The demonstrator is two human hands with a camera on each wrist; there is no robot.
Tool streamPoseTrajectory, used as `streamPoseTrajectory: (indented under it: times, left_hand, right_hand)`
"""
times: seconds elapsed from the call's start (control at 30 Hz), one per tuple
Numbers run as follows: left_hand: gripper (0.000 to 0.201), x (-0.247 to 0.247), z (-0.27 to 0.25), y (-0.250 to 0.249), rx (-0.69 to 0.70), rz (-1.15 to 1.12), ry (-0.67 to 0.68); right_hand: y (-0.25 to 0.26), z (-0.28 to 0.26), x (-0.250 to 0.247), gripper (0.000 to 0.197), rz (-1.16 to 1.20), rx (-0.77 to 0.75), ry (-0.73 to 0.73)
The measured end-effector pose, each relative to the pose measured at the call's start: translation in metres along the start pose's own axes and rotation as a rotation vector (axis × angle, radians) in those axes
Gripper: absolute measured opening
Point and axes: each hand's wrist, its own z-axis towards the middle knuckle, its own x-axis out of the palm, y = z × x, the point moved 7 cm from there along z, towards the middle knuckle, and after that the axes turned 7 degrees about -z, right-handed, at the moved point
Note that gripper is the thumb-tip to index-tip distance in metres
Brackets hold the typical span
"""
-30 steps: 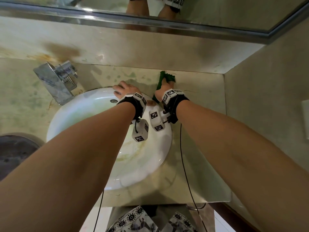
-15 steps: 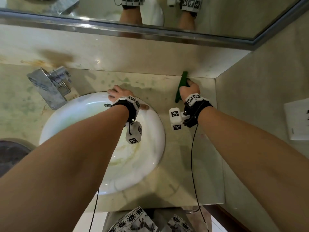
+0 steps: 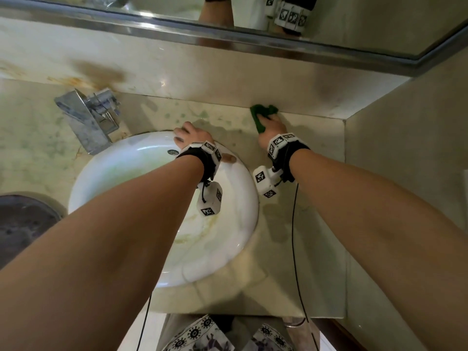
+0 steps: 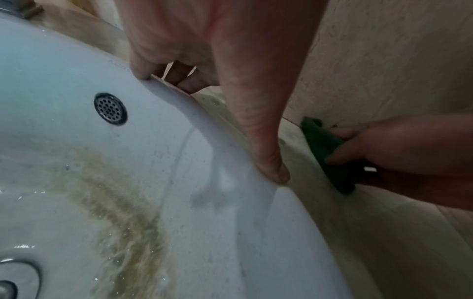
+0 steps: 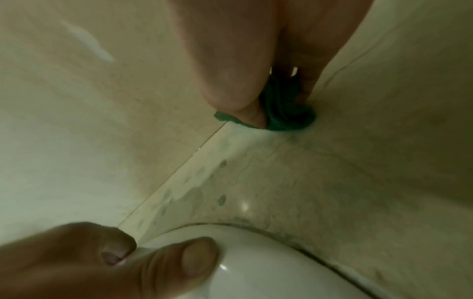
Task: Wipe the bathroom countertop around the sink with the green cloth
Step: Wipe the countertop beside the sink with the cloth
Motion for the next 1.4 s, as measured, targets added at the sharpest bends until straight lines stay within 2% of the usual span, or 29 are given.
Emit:
streamPoseTrajectory:
  times: [0.17, 0.27, 0.37, 0.53, 0.67, 0.83, 1.07, 1.27, 1.33, 1.4]
  left_hand:
    - [0.148, 0.001, 0.001, 0.0, -0.015, -0.001, 0.022]
    - [0.144, 0.0, 0.0, 0.0, -0.019, 0.0, 0.029]
    - [0.144, -0.001, 0.0, 0.0, -0.021, -0.002, 0.035]
    - [0.144, 0.0, -0.005, 0.001, 0.0, -0.015, 0.02]
    - [0.13, -0.001, -0.016, -0.005, 0.021, -0.011, 0.031]
    - [0.099, -0.006, -0.026, -0.022, 0.174, -0.025, 0.044]
    - [0.086, -0.034, -0.061, -0.058, 0.56, -0.283, 0.123]
    - [0.047, -0.06, -0.091, -0.07, 0.599, -0.508, 0.247]
    - [0.038, -0.067, -0.096, -0.069, 0.588, -0.585, 0.272]
    - [0.038, -0.073, -0.101, -0.066, 0.569, -0.67, 0.305]
  right_hand:
    - [0.022, 0.005, 0.006, 0.061, -0.015, -0.175, 0.055]
    - [0.026, -0.004, 0.008, 0.071, -0.133, -0.251, 0.15]
    - [0.025, -0.021, 0.012, 0.069, -0.211, -0.307, 0.178]
    - [0.013, -0.047, 0.025, 0.062, -0.253, -0.318, 0.195]
    - [0.001, -0.059, 0.029, 0.06, -0.207, -0.237, 0.256]
    - [-0.008, -0.073, 0.003, 0.065, -0.097, -0.149, 0.193]
    - [0.005, -0.099, -0.05, 0.063, -0.006, -0.182, 0.102]
    - [0.031, -0.127, -0.097, 0.054, 0.051, -0.25, 0.01]
    - [0.033, -0.134, -0.112, 0.053, 0.13, -0.234, -0.055]
    - [0.029, -0.14, -0.125, 0.053, 0.258, -0.201, -0.13]
